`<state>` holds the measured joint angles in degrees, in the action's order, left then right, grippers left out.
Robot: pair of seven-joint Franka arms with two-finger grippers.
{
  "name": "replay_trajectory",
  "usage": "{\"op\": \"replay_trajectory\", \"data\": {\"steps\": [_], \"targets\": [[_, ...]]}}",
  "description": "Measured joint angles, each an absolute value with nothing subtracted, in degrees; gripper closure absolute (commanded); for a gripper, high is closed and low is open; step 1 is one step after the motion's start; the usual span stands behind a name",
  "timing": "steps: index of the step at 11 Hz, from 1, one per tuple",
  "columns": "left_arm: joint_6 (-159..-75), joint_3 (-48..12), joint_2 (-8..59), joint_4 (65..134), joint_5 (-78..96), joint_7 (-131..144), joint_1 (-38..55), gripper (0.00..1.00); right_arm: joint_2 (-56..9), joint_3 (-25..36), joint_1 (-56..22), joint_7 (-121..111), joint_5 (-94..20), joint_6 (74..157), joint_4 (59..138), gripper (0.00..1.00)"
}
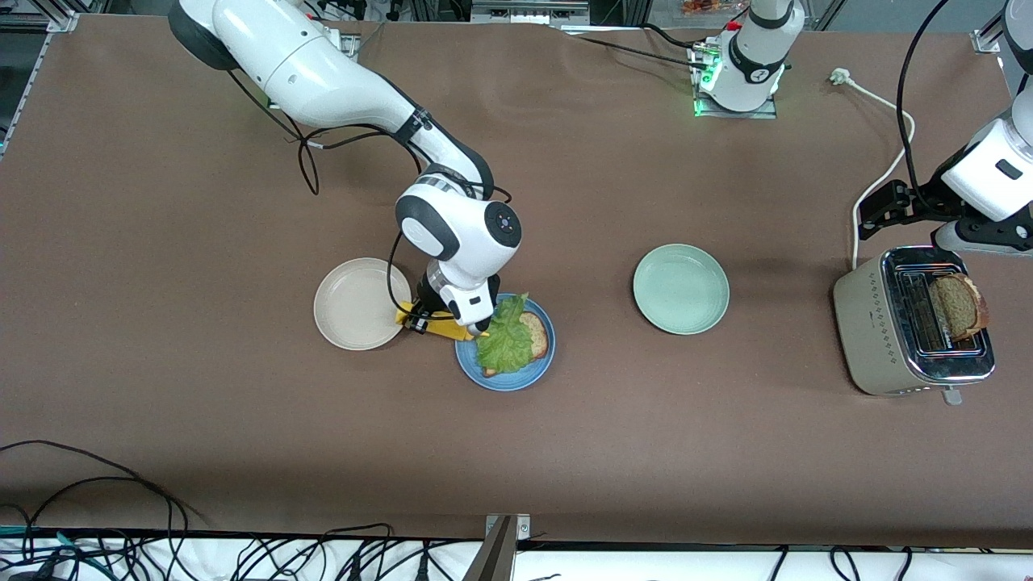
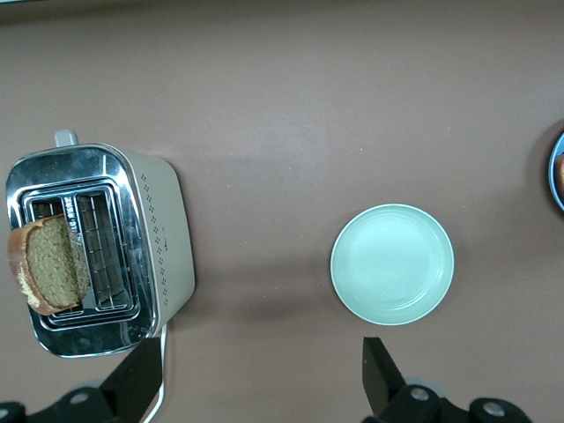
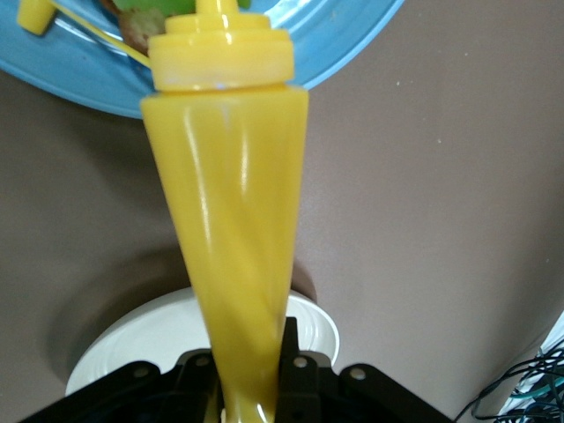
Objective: Make sandwich in blue plate with both arms
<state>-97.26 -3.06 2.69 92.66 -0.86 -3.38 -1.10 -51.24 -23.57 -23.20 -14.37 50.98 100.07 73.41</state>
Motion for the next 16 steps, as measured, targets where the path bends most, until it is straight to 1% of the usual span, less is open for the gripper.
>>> {"op": "replay_trajectory", "data": {"steps": [2,3,5,7,10,12,16], "targets": [[-97.26,-3.06,2.70,92.66,-0.86,-3.38,-1.10,0.00,-51.19,-23.52,-22.72,-14.43,50.90,100.34,73.39,1.00],[-97.26,-3.06,2.69,92.66,-0.86,-3.38,-1.10,0.00,-50.92,-23.57,-22.37,-15.20,48.82,100.59,73.21,1.00],[-97.26,-3.05,2.69,92.66,-0.86,-3.38,-1.11,0.00,-48.67,-23.65,-21.26,-18.94,41.47,100.66,72.72,1.00],[-97.26,-3.04,2.69,92.66,-0.86,-3.38,-1.11,0.00,-45.08,-23.74,-20.10,-22.97,34.72,100.25,72.63,1.00],[-97.26,-3.01,2.69,92.66,-0.86,-3.39,-1.12,0.00,-40.96,-23.79,-17.41,-30.00,26.46,98.60,72.65,1.00],[-97.26,-2.98,2.70,92.66,-0.86,-3.39,-1.14,0.00,-39.56,-25.11,-12.21,-37.81,21.64,98.23,72.66,1.00],[-97.26,-2.89,2.71,92.66,-0.86,-3.39,-1.21,0.00,-39.50,-33.42,4.47,-52.84,16.77,98.21,72.80,1.00]]}}
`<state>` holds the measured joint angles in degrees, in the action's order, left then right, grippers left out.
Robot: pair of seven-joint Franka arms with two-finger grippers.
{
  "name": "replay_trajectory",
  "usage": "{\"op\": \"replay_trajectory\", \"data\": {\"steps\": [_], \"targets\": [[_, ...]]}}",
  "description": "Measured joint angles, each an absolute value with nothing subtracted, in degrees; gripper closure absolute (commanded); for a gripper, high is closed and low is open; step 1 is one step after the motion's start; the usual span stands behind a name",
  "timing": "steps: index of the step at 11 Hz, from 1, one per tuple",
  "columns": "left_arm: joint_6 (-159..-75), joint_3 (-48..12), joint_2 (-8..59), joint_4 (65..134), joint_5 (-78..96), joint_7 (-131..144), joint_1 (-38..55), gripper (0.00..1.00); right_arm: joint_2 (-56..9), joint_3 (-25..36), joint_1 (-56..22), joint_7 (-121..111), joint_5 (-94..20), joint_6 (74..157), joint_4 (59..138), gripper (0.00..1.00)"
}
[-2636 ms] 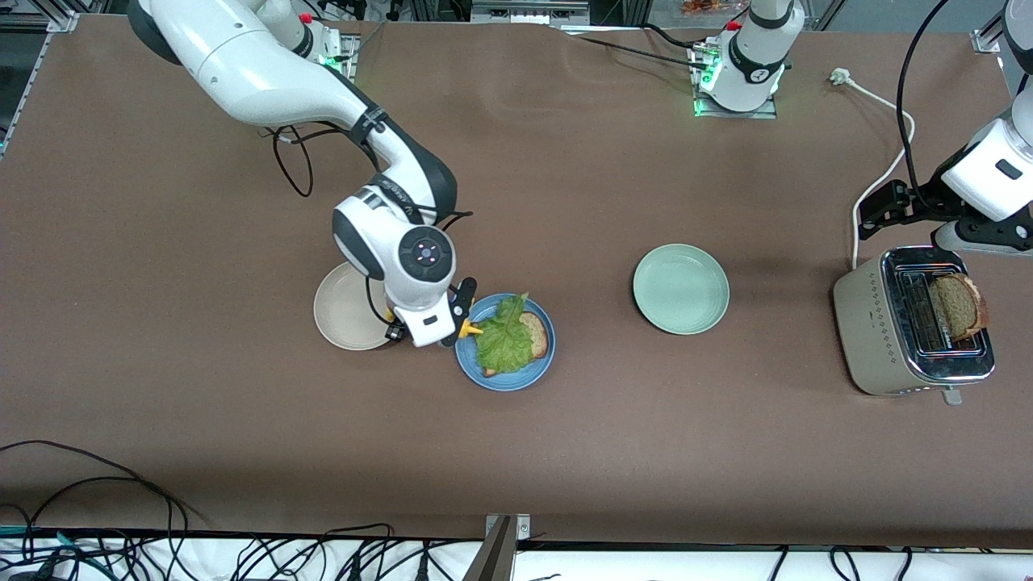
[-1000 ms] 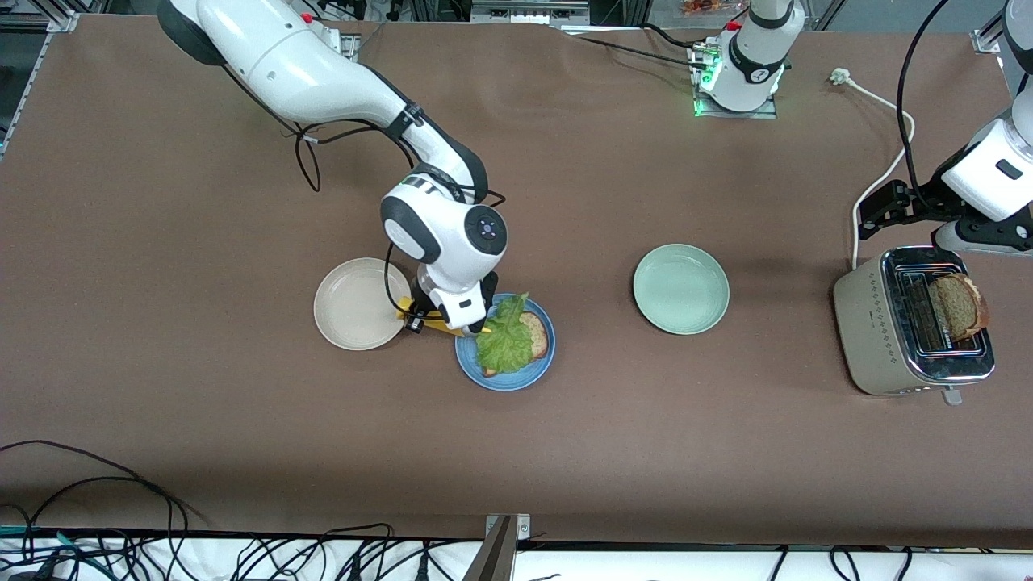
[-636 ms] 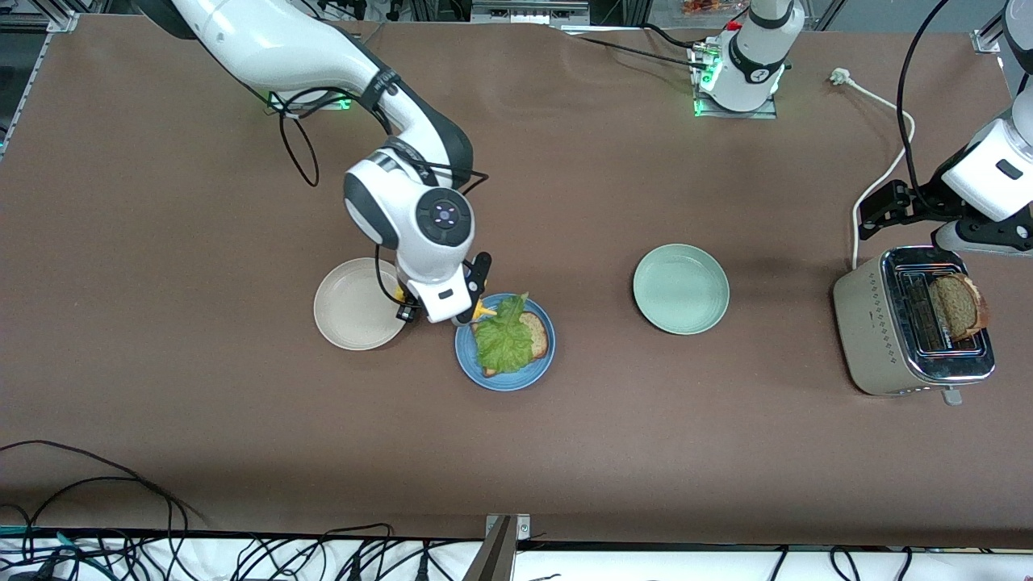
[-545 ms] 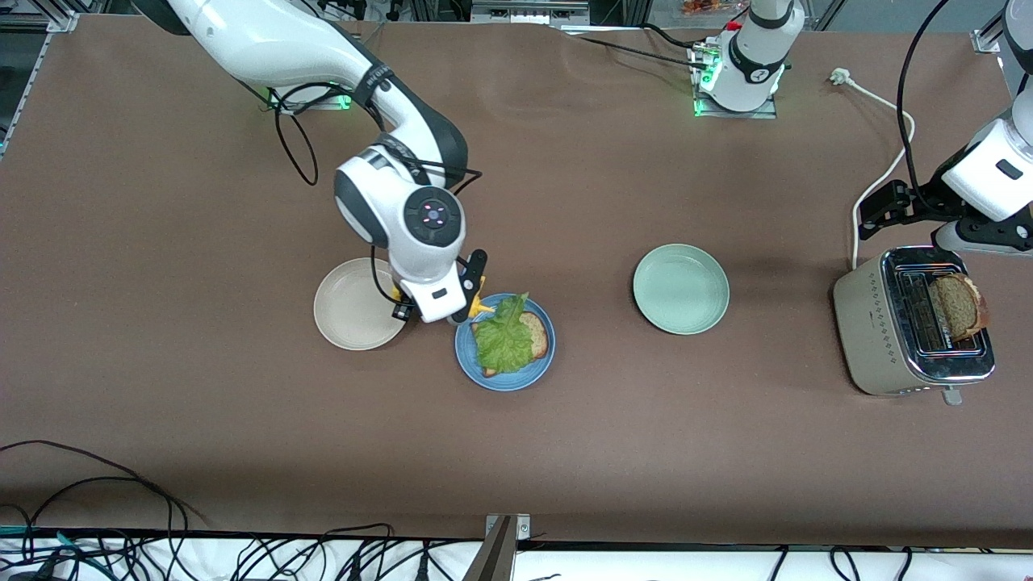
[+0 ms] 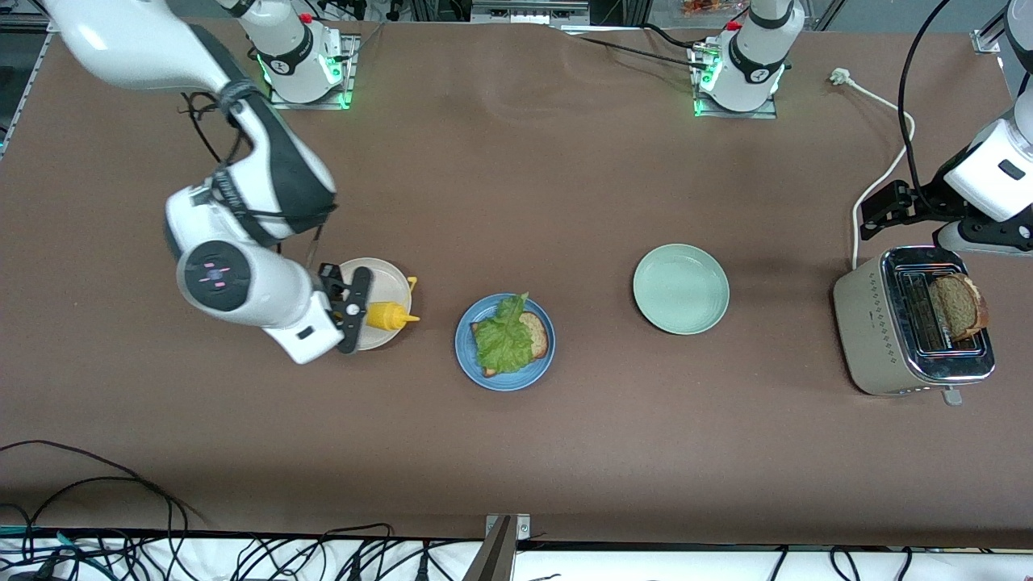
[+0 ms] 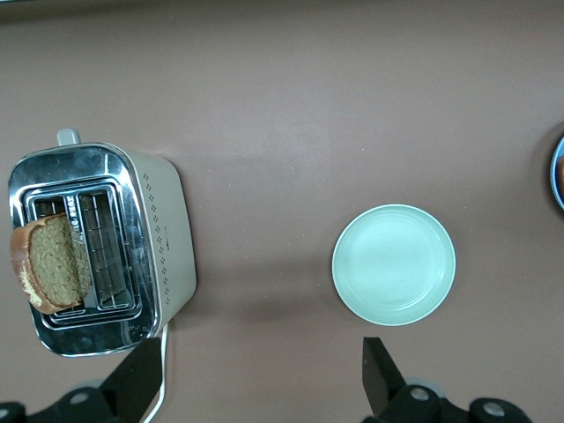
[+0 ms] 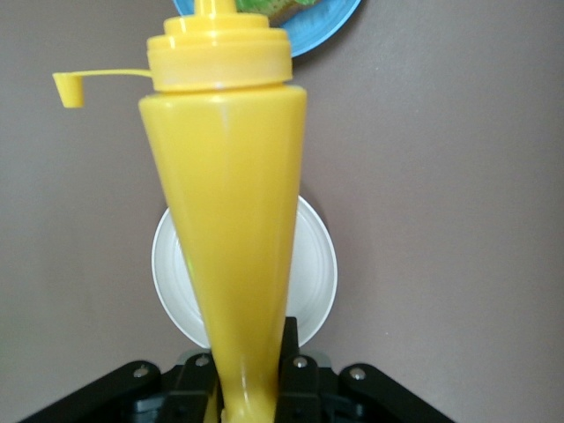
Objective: Make sandwich in blue plate with both arms
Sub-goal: 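Carry the bottle back beside the white plate while the left gripper descends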
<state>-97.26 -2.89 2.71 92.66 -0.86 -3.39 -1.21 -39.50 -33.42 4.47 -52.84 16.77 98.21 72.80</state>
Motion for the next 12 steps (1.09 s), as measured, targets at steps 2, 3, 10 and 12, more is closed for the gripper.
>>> {"op": "replay_trajectory", "data": {"steps": [2,3,10,12], "targets": [[-97.36,-2.11,2.84,92.68,-0.86,-3.39,-1.27,0.00,-39.89,-37.49,11.23,-59.67,13.88,98.00,73.22,1.00],[-97.40,-1.23,3.05,92.70,-0.86,-3.46,-1.32,0.00,-40.81,-39.82,14.98,-62.95,12.85,97.90,73.52,1.00],[-101.07,5.90,6.58,92.80,-0.86,-6.62,-1.51,0.00,-52.94,-49.02,34.65,-84.23,4.64,96.32,73.85,1.00],[-102.83,8.86,8.05,92.84,-0.86,-10.78,-1.57,0.00,-57.36,-50.91,38.30,-89.05,3.89,96.31,73.82,1.00]]}}
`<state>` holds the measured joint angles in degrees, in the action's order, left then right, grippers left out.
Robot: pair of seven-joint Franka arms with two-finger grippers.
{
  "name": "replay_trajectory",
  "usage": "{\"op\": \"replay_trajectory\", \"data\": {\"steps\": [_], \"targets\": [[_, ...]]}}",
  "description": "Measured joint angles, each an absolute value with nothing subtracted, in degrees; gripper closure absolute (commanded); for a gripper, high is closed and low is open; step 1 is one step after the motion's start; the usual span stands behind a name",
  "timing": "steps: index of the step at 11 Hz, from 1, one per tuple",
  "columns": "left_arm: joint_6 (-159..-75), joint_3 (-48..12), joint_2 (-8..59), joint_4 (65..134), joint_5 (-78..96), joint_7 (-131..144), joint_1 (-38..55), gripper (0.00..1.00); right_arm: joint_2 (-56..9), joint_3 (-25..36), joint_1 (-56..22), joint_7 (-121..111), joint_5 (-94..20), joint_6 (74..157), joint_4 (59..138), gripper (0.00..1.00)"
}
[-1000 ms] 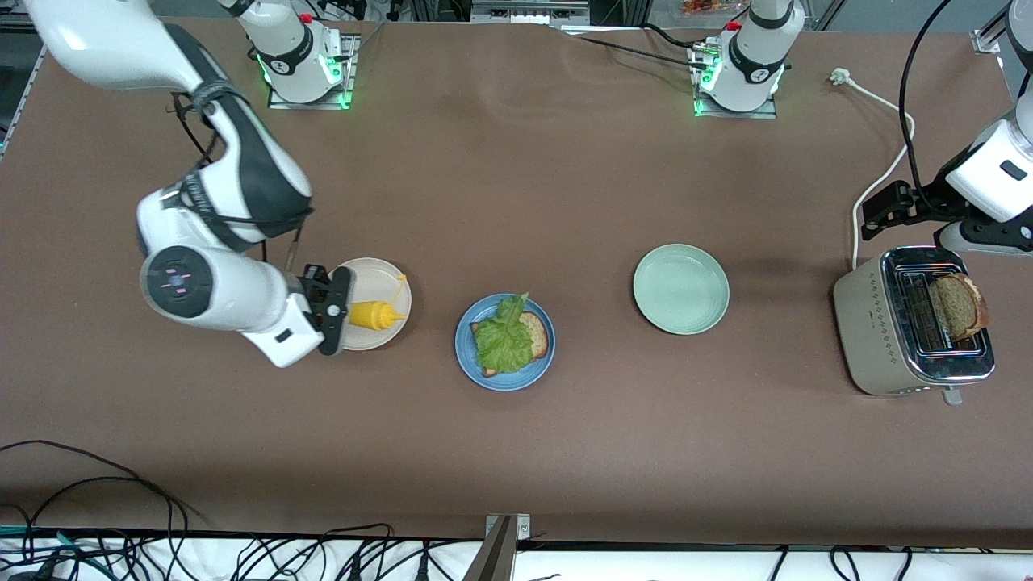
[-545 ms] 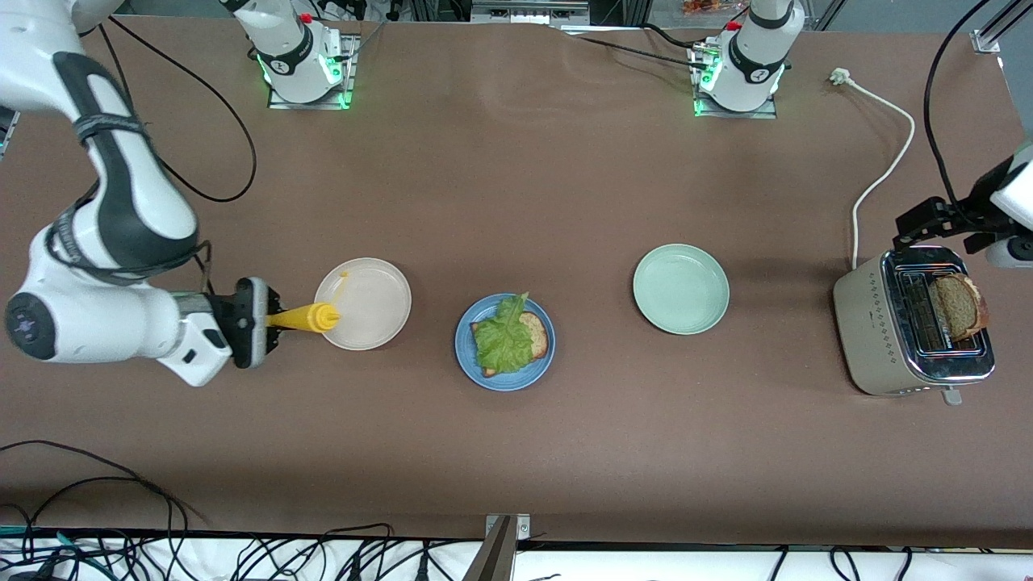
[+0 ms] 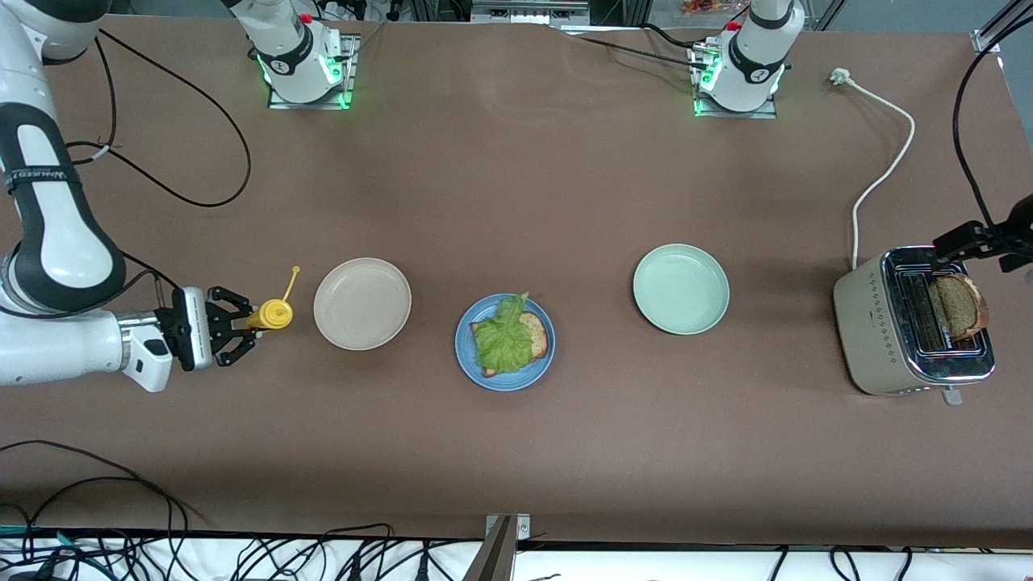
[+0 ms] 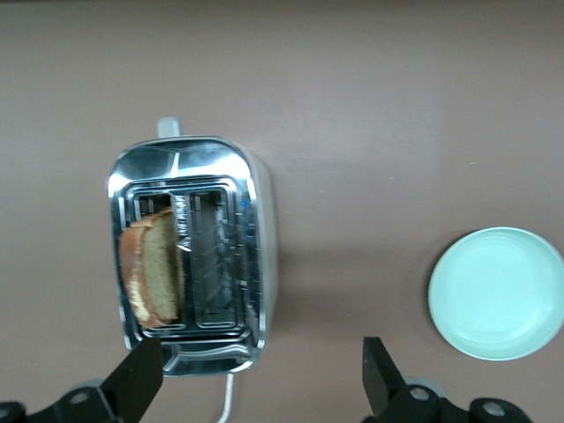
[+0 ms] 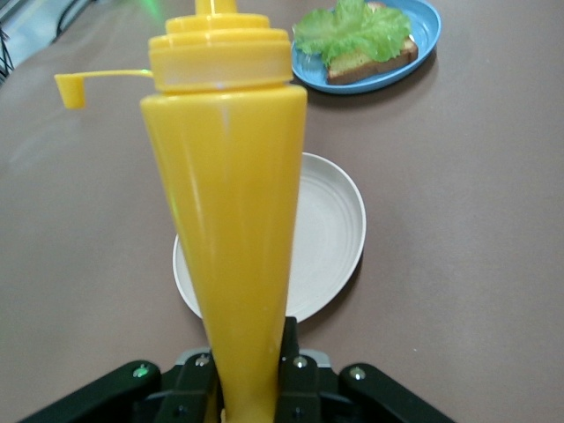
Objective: Make sandwich in blue plate with both arms
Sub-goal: 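Carry the bottle back beside the white plate while the left gripper descends, then set the bottle down while the left gripper grasps the toaster bread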
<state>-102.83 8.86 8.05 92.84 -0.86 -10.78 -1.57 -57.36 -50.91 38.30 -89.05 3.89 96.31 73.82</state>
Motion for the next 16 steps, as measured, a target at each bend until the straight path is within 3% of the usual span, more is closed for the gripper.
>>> {"op": "replay_trajectory", "data": {"steps": [9,15,16], "targets": [[-110.56,21.68,17.89,93.14,9.32,-27.68,-2.83,0.00,-74.43,-57.15,45.63,-101.40,3.66,96.87,73.37,1.00],[-114.54,22.40,24.05,93.19,9.61,-28.53,-3.13,0.00,-79.45,-57.25,48.07,-108.92,3.67,98.06,73.30,1.00],[-114.56,22.41,24.53,93.19,9.61,-28.52,-3.13,0.16,-80.28,-57.23,48.28,-109.78,3.67,98.18,73.28,1.00]]}}
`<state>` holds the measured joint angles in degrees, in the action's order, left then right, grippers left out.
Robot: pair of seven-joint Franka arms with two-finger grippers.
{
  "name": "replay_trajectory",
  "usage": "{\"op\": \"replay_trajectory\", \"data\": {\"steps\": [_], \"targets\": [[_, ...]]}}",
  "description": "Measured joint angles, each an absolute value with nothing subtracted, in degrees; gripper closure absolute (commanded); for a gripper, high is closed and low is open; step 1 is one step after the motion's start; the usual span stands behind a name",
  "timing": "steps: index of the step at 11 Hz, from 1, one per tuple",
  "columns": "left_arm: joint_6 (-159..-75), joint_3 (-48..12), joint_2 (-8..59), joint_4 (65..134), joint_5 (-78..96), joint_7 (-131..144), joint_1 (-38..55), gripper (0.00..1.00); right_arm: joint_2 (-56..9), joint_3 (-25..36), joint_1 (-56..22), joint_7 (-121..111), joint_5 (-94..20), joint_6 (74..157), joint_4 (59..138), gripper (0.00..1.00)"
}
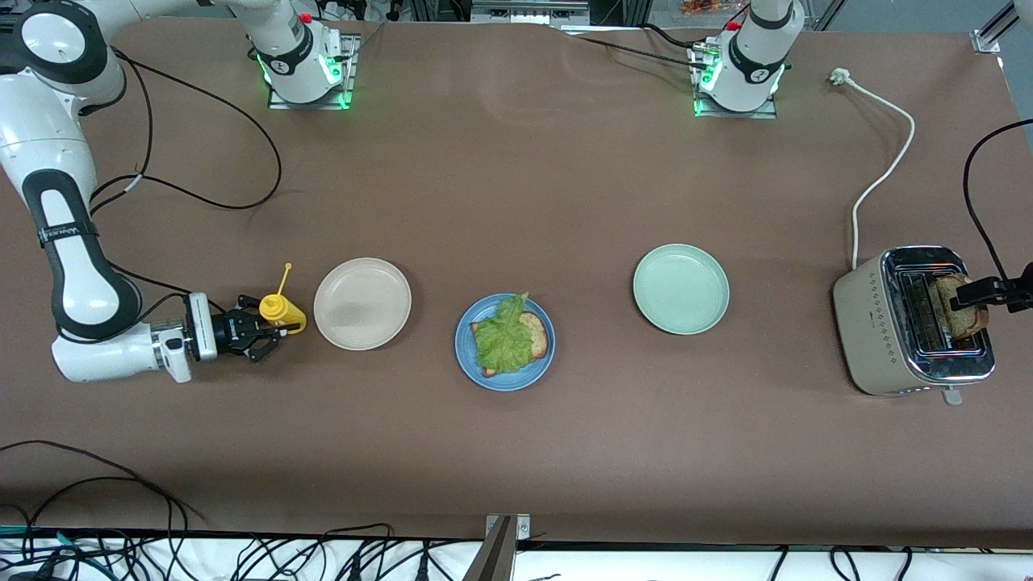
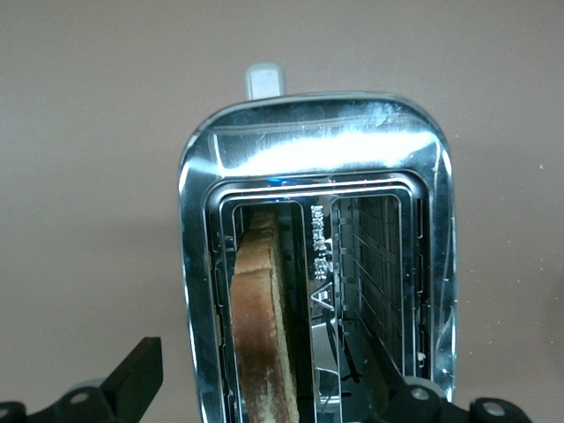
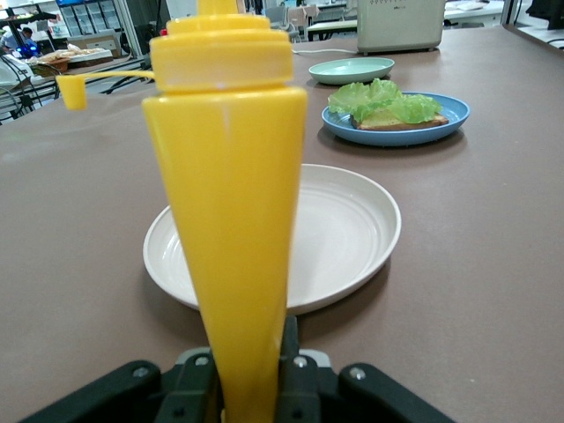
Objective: Make sandwich in blue plate with both arms
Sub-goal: 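Set the bottle down while the left gripper grasps the toaster bread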
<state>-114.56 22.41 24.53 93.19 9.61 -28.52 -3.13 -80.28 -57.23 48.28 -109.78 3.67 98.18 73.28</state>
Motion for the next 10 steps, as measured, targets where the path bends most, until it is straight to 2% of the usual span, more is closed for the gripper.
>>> {"op": "replay_trajectory", "data": {"steps": [1,2,3,4,5,6,7,10], "targets": [[-114.56,22.42,24.94,93.18,9.61,-28.52,-3.13,0.48,-81.05,-57.22,48.46,-110.89,3.67,98.76,73.28,0.98],[-114.59,22.42,25.31,93.18,9.61,-28.52,-3.13,0.74,-81.71,-57.13,48.71,-111.89,3.67,99.32,73.28,0.88],[-114.61,22.42,25.51,93.18,9.61,-28.52,-3.13,0.93,-82.25,-57.01,48.96,-112.78,3.63,99.64,73.27,0.73],[-114.61,22.42,25.52,93.18,9.62,-28.52,-3.13,1.00,-82.46,-57.11,49.22,-113.04,3.45,99.61,73.27,0.58],[-114.61,22.42,25.52,93.18,9.62,-28.52,-3.13,1.00,-82.54,-57.14,49.29,-113.08,3.43,99.62,73.27,0.38],[-114.61,22.43,25.52,93.18,9.62,-28.52,-3.13,1.00,-82.57,-57.13,49.29,-113.11,3.43,99.70,73.27,0.09],[-114.63,22.42,25.52,93.16,9.62,-28.52,-3.13,1.00,-82.62,-57.13,49.29,-113.15,3.43,99.75,73.27,0.00],[-114.74,22.41,25.44,92.47,9.62,-28.34,-2.76,1.00,-82.65,-57.13,49.30,-113.30,3.43,99.77,73.27,0.00]]}}
